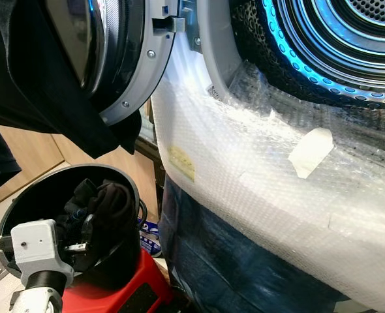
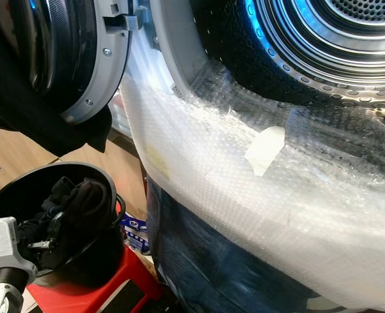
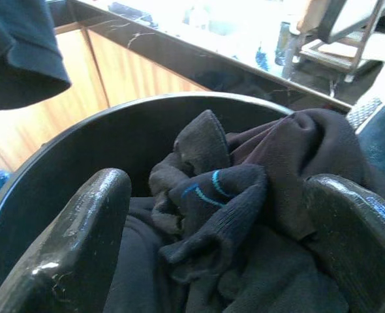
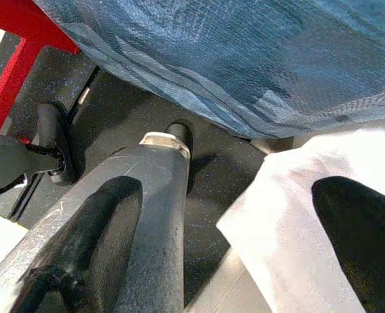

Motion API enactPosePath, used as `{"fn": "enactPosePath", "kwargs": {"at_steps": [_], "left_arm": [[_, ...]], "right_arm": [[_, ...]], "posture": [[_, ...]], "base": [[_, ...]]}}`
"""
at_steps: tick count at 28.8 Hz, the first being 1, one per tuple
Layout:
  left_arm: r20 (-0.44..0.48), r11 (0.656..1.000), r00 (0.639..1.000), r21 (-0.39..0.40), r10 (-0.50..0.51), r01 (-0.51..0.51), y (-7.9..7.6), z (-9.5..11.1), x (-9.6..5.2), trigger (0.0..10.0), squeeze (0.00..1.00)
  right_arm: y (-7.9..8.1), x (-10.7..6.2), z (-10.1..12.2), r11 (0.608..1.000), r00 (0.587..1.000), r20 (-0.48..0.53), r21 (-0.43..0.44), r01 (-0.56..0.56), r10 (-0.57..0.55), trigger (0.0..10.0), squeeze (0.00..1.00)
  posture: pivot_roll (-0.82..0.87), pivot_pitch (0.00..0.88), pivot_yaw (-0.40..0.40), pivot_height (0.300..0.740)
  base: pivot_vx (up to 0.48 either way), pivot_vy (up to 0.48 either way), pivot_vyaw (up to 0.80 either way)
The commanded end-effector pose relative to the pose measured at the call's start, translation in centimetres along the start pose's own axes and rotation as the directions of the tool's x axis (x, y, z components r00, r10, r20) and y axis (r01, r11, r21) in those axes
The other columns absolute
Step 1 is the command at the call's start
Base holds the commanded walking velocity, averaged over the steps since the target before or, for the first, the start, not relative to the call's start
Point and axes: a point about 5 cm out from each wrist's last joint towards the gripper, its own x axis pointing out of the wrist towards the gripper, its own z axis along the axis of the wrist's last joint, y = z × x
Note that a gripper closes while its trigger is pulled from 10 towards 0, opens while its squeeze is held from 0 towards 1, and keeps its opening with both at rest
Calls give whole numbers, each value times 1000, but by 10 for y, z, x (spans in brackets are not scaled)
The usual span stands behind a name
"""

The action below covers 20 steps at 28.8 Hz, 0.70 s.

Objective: Clothes washing

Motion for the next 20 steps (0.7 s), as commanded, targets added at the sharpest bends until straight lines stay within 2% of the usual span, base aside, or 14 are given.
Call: {"fn": "enactPosePath", "kwargs": {"at_steps": [1, 4, 6, 11, 13, 14, 15, 16, 17, 20], "left_arm": [[-42, 999, 999, 19, 26, -26, 3, -9, -3, 10000, 1000], [-69, 998, 996, 33, 53, -51, 6, -15, -2, 10000, 1000], [-82, 997, 994, 40, 74, -71, 9, -17, 0, 10000, 0], [-87, 995, 992, 48, 89, -85, 10, -19, 3, 10000, 0], [-87, 994, 991, 45, 99, -96, 11, -19, 5, 9647, 0], [-88, 994, 991, 37, 103, -100, 11, -19, 7, 8667, 0], [-90, 994, 990, 38, 107, -104, 11, -19, 7, 5333, 0], [-90, 994, 990, 40, 109, -106, 11, -19, 8, 5333, 0], [-91, 994, 990, 42, 108, -104, 11, -19, 8, 0, 0], [-97, 994, 990, 44, 105, -101, 9, -20, 9, 0, 0]], "right_arm": [[0, -1, -9, 1000, 1000, -27, 6, 4, -4, 10000, 0], [0, -1, -10, 1000, 1000, -29, 2, 4, -4, 10000, 0], [0, -1, -10, 1000, 1000, -30, -3, 3, -3, 10000, 0], [1, 0, -6, 1000, 1000, -20, 1, 2, -2, 10000, 0], [2, 0, -5, 1000, 1000, -16, 3, 0, 0, 10000, 0], [2, 0, -5, 1000, 1000, -16, 4, 0, 0, 10000, 0], [2, 0, -5, 1000, 1000, -15, 4, 0, 0, 10000, 0], [2, 0, -5, 1000, 1000, -15, 4, -1, 1, 10000, 0], [3, 0, -5, 1000, 1000, -16, 5, -1, 1, 10000, 0], [3, 0, -5, 1000, 1000, -17, 7, -2, 2, 10000, 0]], "posture": [[205, 143, -32, 740], [208, 137, -33, 740], [209, 134, -32, 740], [204, 132, -28, 740], [205, 134, -28, 740], [207, 134, -27, 740], [207, 136, -27, 740], [207, 136, -27, 740], [204, 136, -25, 740], [203, 138, -25, 740]], "base": [[0, 0, 0], [0, 0, 0], [0, 0, 0], [0, 0, 0], [0, 0, 0], [0, 0, 0], [0, 0, 0], [0, 0, 0], [0, 0, 0], [0, 0, 0]]}}
